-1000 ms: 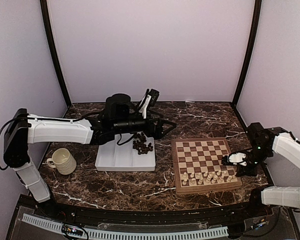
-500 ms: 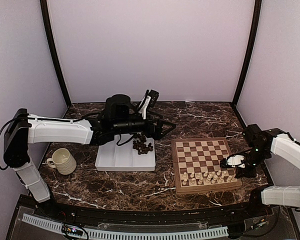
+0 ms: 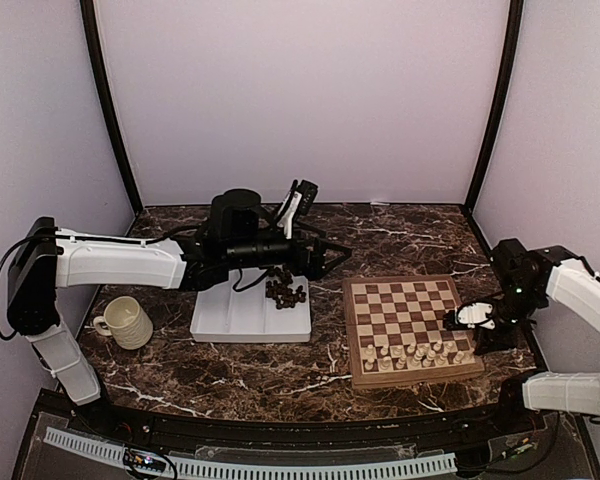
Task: Set up the chess pieces on the board
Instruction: Place the rook at h1, then move the pawn to h2.
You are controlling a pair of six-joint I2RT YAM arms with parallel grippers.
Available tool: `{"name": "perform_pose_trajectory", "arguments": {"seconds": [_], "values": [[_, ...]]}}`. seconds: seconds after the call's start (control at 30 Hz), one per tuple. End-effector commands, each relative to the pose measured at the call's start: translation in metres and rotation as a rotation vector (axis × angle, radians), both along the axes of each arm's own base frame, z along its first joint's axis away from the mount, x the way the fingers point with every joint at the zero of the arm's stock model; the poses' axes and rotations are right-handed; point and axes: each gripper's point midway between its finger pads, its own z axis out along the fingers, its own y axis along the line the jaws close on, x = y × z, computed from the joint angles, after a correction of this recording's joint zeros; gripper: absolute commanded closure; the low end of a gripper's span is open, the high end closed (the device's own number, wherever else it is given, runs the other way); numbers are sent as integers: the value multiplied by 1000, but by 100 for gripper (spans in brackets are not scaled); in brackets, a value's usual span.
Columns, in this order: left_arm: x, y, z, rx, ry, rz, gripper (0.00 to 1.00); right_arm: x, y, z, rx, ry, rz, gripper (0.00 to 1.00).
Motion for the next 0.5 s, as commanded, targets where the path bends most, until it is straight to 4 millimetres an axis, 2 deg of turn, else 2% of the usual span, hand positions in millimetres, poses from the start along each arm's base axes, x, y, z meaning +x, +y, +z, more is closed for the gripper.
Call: {"name": "perform_pose_trajectory", "arguments": {"seconds": [0.0,0.1,0.17,0.27,0.37,0.47], "values": [[-5,6,19,-38,-19,-9,1,15,10,35,58,-24,12,66],[-5,5,19,-41,-16,-9,1,39,18,51,145,-18,-49,71],[-3,7,19,-42,-10,5,1,55,19,48,167,-2,-109,83],[-4,12,20,-78,18,10,1,75,15,31,161,21,-180,92],[-3,18,21,-110,63,-20,1,86,11,12,141,32,-221,93],[-1,19,18,-109,92,-20,1,89,8,-3,116,64,-246,94]]}}
